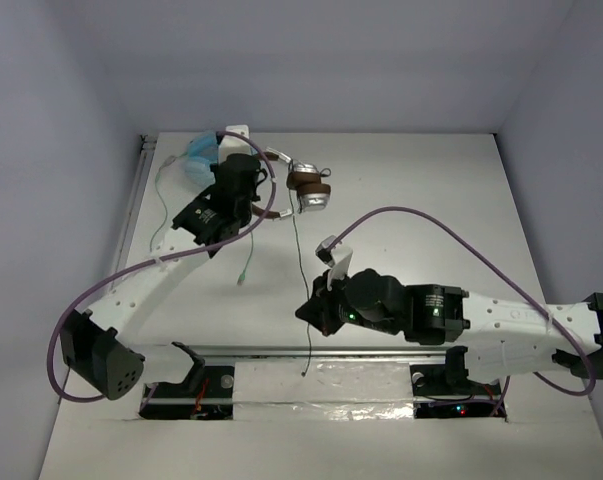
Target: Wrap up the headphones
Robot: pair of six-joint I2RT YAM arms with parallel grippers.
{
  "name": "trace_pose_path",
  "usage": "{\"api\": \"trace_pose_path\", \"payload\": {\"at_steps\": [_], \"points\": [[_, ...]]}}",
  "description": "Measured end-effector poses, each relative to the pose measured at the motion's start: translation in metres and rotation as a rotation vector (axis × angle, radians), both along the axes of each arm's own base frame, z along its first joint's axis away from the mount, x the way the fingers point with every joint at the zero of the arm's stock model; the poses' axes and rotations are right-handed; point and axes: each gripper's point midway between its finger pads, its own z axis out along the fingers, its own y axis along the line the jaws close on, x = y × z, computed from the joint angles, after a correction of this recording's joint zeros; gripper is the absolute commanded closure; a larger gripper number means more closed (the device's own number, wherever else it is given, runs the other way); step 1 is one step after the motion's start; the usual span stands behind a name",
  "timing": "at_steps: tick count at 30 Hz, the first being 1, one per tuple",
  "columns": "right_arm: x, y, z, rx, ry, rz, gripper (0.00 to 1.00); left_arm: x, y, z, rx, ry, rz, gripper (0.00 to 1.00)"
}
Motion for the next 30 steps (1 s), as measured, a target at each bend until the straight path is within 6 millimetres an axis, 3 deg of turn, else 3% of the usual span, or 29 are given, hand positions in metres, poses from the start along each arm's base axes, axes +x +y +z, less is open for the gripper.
{"api": "trace_pose_path", "payload": {"at_steps": [4,10,14,17,22,25,30], "points": [[0.001,-0.011,0.008,-0.091,-0.038,-0.006,1.0,-0.02,-0.012,-0.032,0.102,0.066,-0.027,1.0],[0.018,-0.037,0.017,-0.216,-0.141,-0.059,1.0,-0.053,-0.007,-0.069,0.202,0.165,-0.07,1.0],[0.033,-0.046,0.018,-0.297,-0.212,-0.11,1.0,-0.077,-0.013,-0.072,0.217,0.184,-0.139,1.0],[0.051,-0.051,0.008,-0.379,-0.255,-0.151,1.0,-0.092,-0.023,-0.068,0.215,0.181,-0.203,1.0],[0.09,-0.079,-0.004,-0.527,-0.315,-0.277,1.0,-0.114,-0.044,-0.077,0.234,0.216,-0.317,1.0],[0.111,-0.098,0.002,-0.566,-0.347,-0.354,1.0,-0.122,-0.05,-0.088,0.233,0.251,-0.372,1.0],[0.128,-0.116,0.015,-0.572,-0.376,-0.404,1.0,-0.131,-0.06,-0.102,0.221,0.296,-0.449,1.0]]}}
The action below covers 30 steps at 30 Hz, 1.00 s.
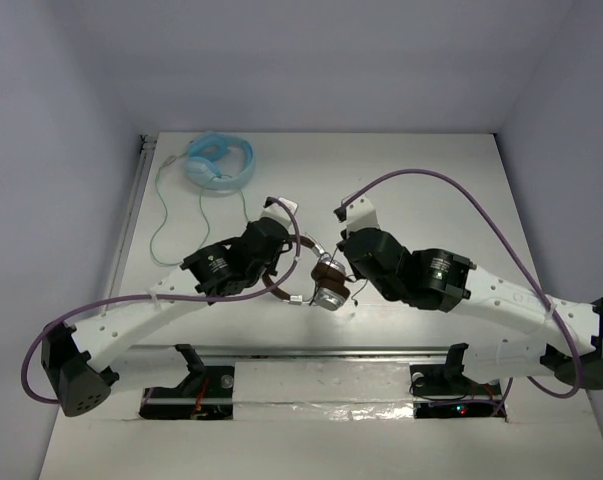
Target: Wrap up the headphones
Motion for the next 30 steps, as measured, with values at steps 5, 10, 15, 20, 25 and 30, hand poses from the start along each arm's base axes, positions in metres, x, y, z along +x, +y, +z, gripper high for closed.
{"api": "trace_pose_path", "payload": {"at_steps": [5,10,15,20,25,30], "points": [[0.007,-0.002,0.003,-0.006,-0.017,-0.005,1.0,-0.012,-0.026,-0.003,-0.053,0.041,-0.132,1.0],[0.022,-0.007,0.006,-0.019,-0.058,-0.07,1.0,-0.024,-0.048,-0.001,-0.116,0.075,-0.244,1.0],[0.036,-0.017,0.005,-0.009,-0.093,-0.146,1.0,-0.032,-0.057,0.003,-0.158,0.095,-0.294,1.0],[0.04,-0.032,-0.006,0.041,-0.092,-0.204,1.0,-0.033,-0.058,0.018,-0.22,0.07,-0.297,1.0],[0.037,-0.038,-0.015,0.154,-0.076,-0.223,1.0,-0.032,-0.054,0.04,-0.318,0.041,-0.299,1.0],[0.034,-0.032,-0.025,0.281,-0.047,-0.198,1.0,-0.034,-0.055,0.058,-0.403,0.027,-0.329,1.0]]}}
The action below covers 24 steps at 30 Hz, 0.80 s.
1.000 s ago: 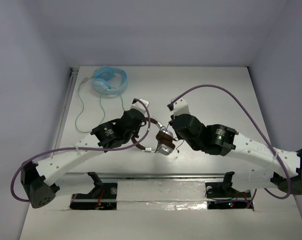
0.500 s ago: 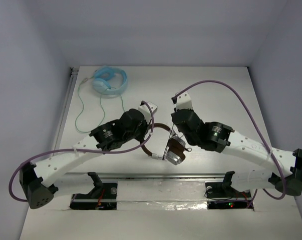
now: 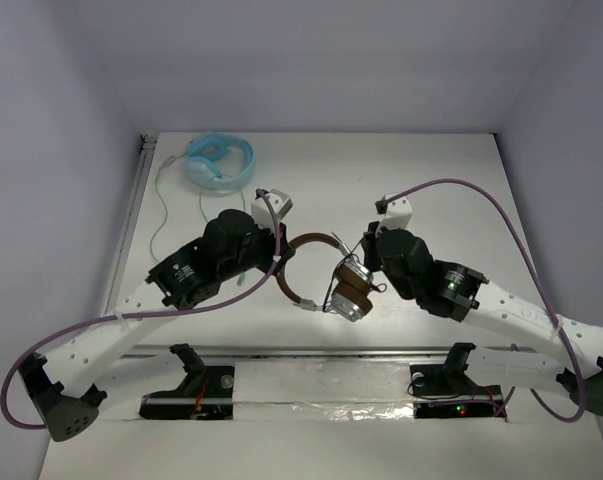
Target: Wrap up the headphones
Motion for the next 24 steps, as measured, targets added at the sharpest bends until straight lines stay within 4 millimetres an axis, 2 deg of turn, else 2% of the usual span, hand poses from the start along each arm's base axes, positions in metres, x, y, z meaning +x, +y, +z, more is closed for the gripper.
{"api": "trace_pose_path", "payload": {"at_steps": [3,4,5,10,13,17,21,24], "points": [[0.001,0.004,-0.003,0.088,0.002,0.038,0.95,-0.003,-0.004,0.003,-0.029,0.014,-0.024,1.0],[0.002,0.005,-0.003,0.115,0.002,0.053,0.91,-0.003,-0.004,0.003,-0.034,0.019,-0.025,1.0],[0.003,0.006,-0.002,0.147,-0.003,0.067,0.82,-0.003,-0.004,0.004,-0.042,0.023,-0.025,1.0],[0.008,0.012,0.012,0.307,-0.056,0.157,0.67,-0.002,-0.01,0.015,-0.095,0.024,-0.032,1.0],[0.006,0.019,0.014,0.386,-0.085,0.22,0.61,-0.001,-0.013,0.029,-0.129,0.009,-0.034,1.0],[-0.001,0.028,0.01,0.458,-0.091,0.289,0.42,0.004,-0.018,0.059,-0.179,-0.031,-0.028,1.0],[-0.01,0.029,0.005,0.502,-0.099,0.32,0.4,0.011,-0.023,0.088,-0.233,-0.078,-0.023,1.0],[-0.011,0.03,0.003,0.525,-0.102,0.325,0.41,0.015,-0.027,0.099,-0.253,-0.096,-0.02,1.0]]}}
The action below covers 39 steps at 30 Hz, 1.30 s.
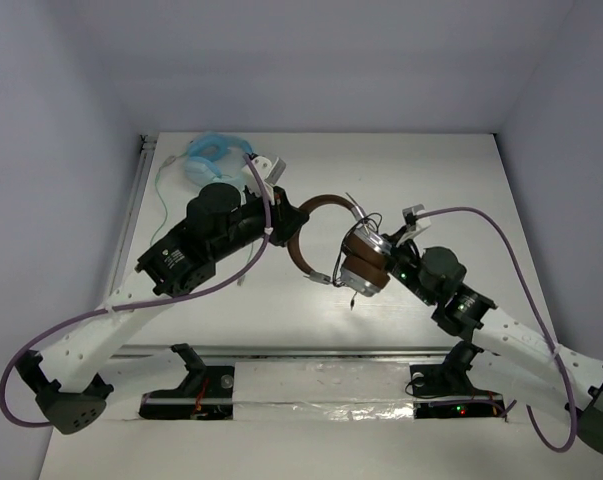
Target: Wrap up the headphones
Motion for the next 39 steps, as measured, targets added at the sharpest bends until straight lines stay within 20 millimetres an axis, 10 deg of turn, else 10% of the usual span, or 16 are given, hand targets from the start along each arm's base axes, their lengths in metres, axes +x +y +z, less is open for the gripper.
{"api": "trace_pose_path", "payload": {"at_steps": [11,39], "points": [[-0.006,0.009,-0.041,0.006,0.087,0.043,0.45,0.012,-0.001,0.02,-0.015,-0.021,0.046,1.0],[-0.029,0.001,-0.063,0.108,0.181,0.067,0.47,0.024,-0.009,0.048,-0.075,-0.039,0.081,1.0]]}}
